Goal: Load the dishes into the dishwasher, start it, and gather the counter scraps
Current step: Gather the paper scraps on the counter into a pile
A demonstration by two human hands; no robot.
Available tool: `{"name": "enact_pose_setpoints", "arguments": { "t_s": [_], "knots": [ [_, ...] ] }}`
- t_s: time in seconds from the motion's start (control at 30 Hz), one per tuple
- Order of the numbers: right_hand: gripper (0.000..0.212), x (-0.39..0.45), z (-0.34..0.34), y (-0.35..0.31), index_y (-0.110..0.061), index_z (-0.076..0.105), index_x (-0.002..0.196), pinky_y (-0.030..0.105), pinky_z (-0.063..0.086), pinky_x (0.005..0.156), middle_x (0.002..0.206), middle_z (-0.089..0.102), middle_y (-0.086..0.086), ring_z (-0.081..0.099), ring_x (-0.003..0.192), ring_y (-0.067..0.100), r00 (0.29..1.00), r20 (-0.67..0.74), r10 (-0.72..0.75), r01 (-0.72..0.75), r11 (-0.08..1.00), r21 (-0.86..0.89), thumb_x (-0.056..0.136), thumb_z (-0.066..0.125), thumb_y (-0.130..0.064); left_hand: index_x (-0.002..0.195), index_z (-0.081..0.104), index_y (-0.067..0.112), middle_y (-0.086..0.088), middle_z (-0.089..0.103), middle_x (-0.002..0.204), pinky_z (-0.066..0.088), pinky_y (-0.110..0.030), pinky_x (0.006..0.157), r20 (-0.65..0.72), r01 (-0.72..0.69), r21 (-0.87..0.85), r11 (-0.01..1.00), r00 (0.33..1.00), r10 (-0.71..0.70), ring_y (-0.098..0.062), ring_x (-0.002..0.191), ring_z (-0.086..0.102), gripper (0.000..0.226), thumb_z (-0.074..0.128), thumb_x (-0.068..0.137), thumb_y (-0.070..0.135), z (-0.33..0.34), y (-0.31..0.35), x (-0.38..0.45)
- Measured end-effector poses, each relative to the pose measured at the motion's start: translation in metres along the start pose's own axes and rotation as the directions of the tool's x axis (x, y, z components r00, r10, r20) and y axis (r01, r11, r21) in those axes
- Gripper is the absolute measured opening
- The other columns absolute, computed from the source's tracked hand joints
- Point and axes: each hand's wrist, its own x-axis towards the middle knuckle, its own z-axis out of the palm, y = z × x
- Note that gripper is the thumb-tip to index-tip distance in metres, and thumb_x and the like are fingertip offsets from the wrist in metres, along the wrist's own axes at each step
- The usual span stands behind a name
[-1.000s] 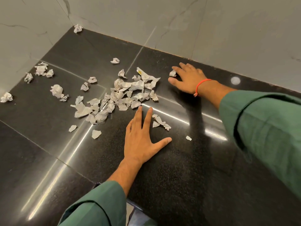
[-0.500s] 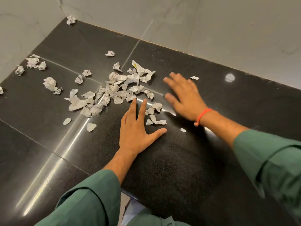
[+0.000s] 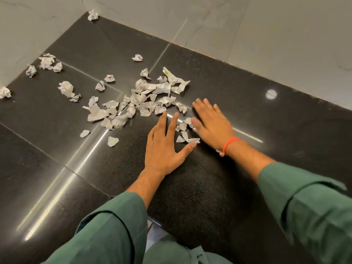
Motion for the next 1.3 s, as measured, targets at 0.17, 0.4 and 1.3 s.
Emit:
{"name": "enact_pose_setpoints", "arguments": {
  "t_s": [0.17, 0.4, 1.3],
  "knots": [
    [0.066, -0.029, 0.019, -0.019, -0.024, 0.017, 0.16, 0.045, 0.014, 0.125, 0.167, 0.016, -0.002, 0.007, 0.155, 0.013, 0.996, -0.01, -0.089, 0.09, 0.991, 0.103, 0.103, 0.025, -0.055, 0.161, 0.008, 0.033, -0.008, 0.011, 0.169, 0.022, -0.045, 0.122, -0.017, -0.032, -0.135, 0.99, 0.999, 0.03, -0.019, 0.155, 0.012, 0.081, 0.04, 0.096, 0.069, -0.001, -0.005, -0.001],
    [0.073, -0.049, -0.006, -0.009, -0.026, 0.026, 0.157, 0.047, 0.025, 0.122, 0.165, 0.023, 0.003, 0.021, 0.152, 0.02, 0.95, -0.289, 0.117, -0.067, 0.982, 0.176, 0.097, 0.041, -0.064, 0.16, 0.015, 0.034, -0.008, 0.006, 0.168, 0.011, -0.055, 0.123, -0.103, -0.09, -0.154, 0.984, 0.992, 0.074, -0.024, 0.155, 0.005, 0.067, 0.035, 0.102, 0.061, -0.029, -0.041, 0.055],
    [0.113, -0.034, 0.028, -0.072, -0.05, 0.004, 0.156, 0.059, -0.001, 0.122, 0.167, -0.011, -0.008, -0.01, 0.155, 0.021, 0.965, -0.156, 0.209, -0.192, 0.974, 0.117, 0.064, 0.059, -0.089, 0.158, 0.022, 0.04, -0.001, 0.011, 0.168, 0.001, -0.05, 0.125, -0.014, -0.234, -0.091, 0.968, 0.972, 0.233, -0.016, 0.156, 0.005, 0.063, 0.034, 0.101, 0.065, -0.061, -0.095, 0.026]
  ]
}}
